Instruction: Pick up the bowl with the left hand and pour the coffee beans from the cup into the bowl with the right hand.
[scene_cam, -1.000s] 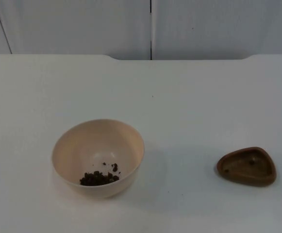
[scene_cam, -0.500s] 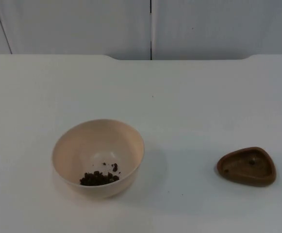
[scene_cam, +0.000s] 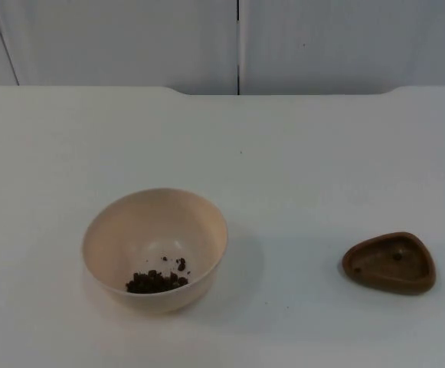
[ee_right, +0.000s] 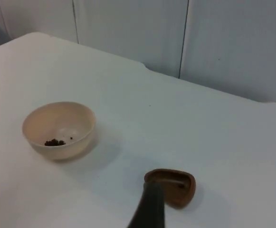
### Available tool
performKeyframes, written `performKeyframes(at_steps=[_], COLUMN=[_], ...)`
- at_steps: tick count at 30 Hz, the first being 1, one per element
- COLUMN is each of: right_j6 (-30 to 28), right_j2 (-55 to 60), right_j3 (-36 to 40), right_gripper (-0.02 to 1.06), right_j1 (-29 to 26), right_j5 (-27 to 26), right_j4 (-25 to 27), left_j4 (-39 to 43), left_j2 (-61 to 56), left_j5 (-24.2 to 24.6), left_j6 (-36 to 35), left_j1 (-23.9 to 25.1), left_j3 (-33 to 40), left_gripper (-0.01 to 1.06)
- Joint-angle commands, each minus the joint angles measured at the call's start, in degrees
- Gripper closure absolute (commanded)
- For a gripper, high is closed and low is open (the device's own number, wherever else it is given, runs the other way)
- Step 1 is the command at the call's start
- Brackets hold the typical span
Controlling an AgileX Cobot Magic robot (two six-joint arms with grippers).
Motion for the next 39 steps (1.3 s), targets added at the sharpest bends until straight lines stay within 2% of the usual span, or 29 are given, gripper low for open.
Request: performKeyframes(at_steps=[1,13,17,23,27,29,34,39], right_j6=[-0.2,-0.2,0.0,0.5,1.8,2.6,5.0,5.1], right_j2=[-0.1,-0.1,-0.1,-0.1,-0.1,-0.1,-0.1,-0.1], right_j3=[0.3,0.3,0.4,4.2,8.2,9.7,9.8,9.8], right_gripper=[0.34,0.34,0.34,0.34,0.34,0.34,0.34,0.34], right_j1=[-0.3,-0.3,-0.3,-0.3,-0.3,-0.3,-0.3,-0.3], right_j5=[1.2,2.5,3.0,3.7,2.7,-0.7,-0.5,-0.5], right_j4=[-0.1,-0.5,-2.5,-3.0,-3.0,-2.8,-4.9,-5.0], left_j4=[0.5,0.8,0.8,0.8,1.7,3.5,4.0,4.2], left_j2=[-0.3,-0.3,-0.3,-0.3,-0.3,-0.3,-0.3,-0.3], left_j5=[0.8,1.2,1.2,1.2,1.2,1.2,1.2,1.2], left_j6=[-1.3,-1.9,-1.9,-2.0,-3.2,-5.6,-6.4,-6.4], left_j1=[0.1,0.1,0.1,0.1,0.1,0.1,0.1,0.1], left_j3=[1.3,1.8,1.8,1.8,1.8,1.8,1.8,1.8], left_gripper=[0.37,0.37,0.37,0.37,0.37,0.37,0.37,0.37])
